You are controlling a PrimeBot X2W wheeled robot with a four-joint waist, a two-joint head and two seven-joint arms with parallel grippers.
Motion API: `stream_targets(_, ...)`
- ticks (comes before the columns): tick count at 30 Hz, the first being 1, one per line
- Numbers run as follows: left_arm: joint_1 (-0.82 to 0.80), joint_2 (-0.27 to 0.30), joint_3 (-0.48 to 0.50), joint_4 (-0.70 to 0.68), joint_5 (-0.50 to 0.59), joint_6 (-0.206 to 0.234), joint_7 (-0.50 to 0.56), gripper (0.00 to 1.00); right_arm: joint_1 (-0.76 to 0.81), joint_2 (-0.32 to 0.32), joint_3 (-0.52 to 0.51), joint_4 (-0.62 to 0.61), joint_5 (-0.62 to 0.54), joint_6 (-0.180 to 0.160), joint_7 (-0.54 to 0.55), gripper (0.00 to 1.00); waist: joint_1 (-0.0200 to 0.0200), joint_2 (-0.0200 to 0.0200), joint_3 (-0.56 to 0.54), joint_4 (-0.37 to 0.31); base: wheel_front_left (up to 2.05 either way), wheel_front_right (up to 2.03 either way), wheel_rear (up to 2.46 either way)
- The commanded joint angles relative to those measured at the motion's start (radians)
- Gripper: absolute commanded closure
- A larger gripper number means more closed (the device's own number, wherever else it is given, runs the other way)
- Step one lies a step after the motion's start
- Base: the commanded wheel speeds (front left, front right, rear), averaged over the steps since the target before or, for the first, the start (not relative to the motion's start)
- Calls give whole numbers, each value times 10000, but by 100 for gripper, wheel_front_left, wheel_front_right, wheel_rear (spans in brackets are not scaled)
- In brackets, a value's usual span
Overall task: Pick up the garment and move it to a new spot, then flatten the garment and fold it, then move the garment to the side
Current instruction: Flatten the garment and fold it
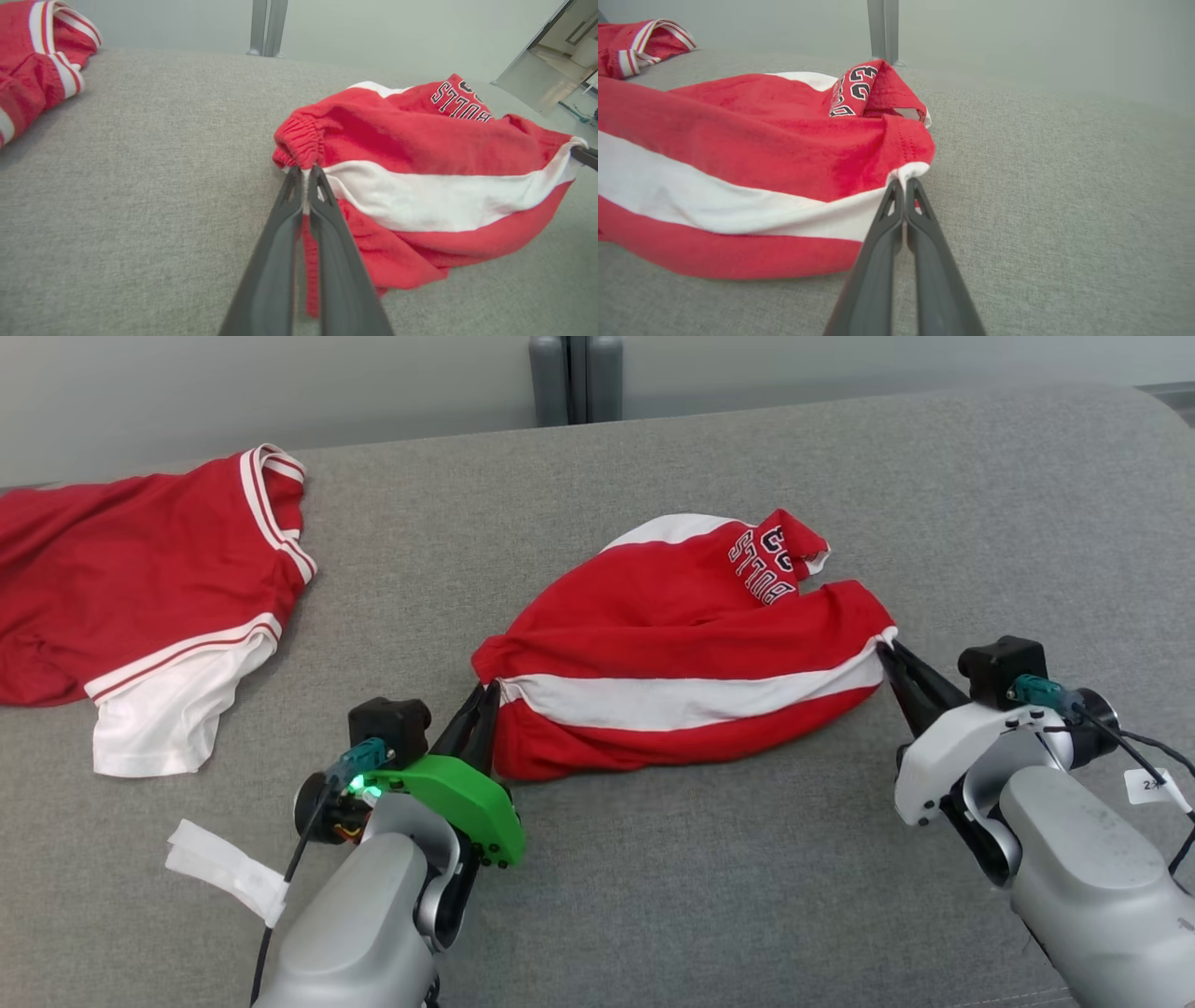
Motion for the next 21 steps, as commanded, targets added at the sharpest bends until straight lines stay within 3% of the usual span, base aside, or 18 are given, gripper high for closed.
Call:
stream_targets(1, 9, 108, 85, -186, -19, -1, -121, 100, -91, -150, -17, -251, 55, -7, -101, 100, 0, 0, -170, -67, 0, 0, 0)
stream_targets(6, 229, 232, 422, -1368, -165, -110, -351, 100, 219, -604, -513, -1767, -102, -7, -188, 100, 0, 0, -758, -206, 0, 0, 0)
stream_targets(11, 616, 471, 790, -3241, -228, -7, -408, 100, 934, -903, -1680, -4005, -506, -7, -176, 100, 0, 0, -1502, -352, 0, 0, 0)
stream_targets(15, 967, 834, 1044, -5215, -353, 182, -238, 100, 1813, -960, -2820, -6210, -964, -7, 21, 100, 0, 0, -1988, -463, 0, 0, 0)
stream_targets(21, 1126, 1720, 1368, -8649, -299, 691, 822, 100, 3156, -528, -4540, -10188, -1707, -7, 1249, 100, 0, 0, -2211, -623, 0, 0, 0)
